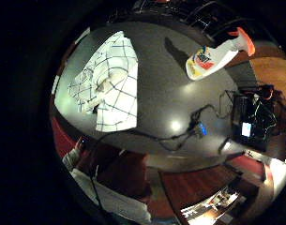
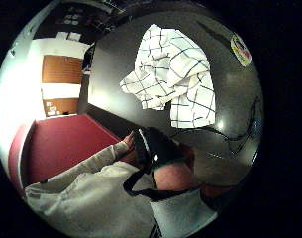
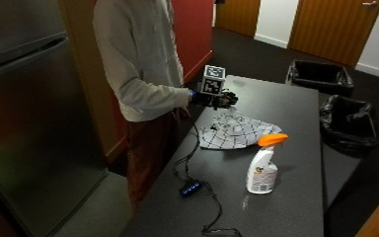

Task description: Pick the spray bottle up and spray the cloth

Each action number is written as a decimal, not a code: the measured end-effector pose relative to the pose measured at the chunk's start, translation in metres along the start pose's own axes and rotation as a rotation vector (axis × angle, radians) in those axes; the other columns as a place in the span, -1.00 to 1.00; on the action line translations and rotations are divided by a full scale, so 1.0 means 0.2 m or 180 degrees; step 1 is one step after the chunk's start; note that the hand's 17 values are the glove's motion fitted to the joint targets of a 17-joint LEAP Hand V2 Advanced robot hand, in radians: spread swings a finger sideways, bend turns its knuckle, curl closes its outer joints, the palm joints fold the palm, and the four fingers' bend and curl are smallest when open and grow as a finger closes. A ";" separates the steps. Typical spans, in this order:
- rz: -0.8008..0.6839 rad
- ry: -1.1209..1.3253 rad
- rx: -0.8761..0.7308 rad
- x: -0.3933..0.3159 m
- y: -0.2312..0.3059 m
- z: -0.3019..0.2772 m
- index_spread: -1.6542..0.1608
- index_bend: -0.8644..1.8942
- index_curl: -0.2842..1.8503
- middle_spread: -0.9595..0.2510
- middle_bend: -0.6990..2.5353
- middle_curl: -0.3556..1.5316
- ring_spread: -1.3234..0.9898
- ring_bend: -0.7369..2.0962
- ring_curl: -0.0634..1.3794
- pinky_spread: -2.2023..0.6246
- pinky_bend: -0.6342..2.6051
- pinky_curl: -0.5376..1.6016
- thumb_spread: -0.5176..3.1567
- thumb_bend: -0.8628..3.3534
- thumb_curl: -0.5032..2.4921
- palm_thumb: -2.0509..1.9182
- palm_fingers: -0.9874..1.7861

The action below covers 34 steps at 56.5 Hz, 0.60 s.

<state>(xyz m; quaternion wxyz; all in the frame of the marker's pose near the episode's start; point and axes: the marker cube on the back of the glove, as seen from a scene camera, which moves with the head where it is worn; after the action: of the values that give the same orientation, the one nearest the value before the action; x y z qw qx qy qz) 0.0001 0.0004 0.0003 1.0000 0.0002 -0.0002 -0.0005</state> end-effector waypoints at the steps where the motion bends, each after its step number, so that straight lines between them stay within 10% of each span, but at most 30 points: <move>1: 0.0000 -0.0001 0.0000 0.00 0.00 0.00 0.60 -0.21 -0.68 0.54 -0.43 -0.57 0.14 -0.37 -0.90 0.62 -0.44 -0.44 -0.50 -0.49 -0.61 0.21 -0.23; 34: 0.0125 -0.0142 0.0362 0.19 0.15 -0.04 0.37 -0.24 -0.48 0.50 -0.44 -0.37 0.14 -0.35 -0.78 0.70 -0.44 -0.27 -0.17 -0.59 -0.48 0.29 -0.27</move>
<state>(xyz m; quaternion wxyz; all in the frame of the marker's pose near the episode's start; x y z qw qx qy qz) 0.0390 0.0297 -0.0071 0.9979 0.0570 -0.0226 0.0192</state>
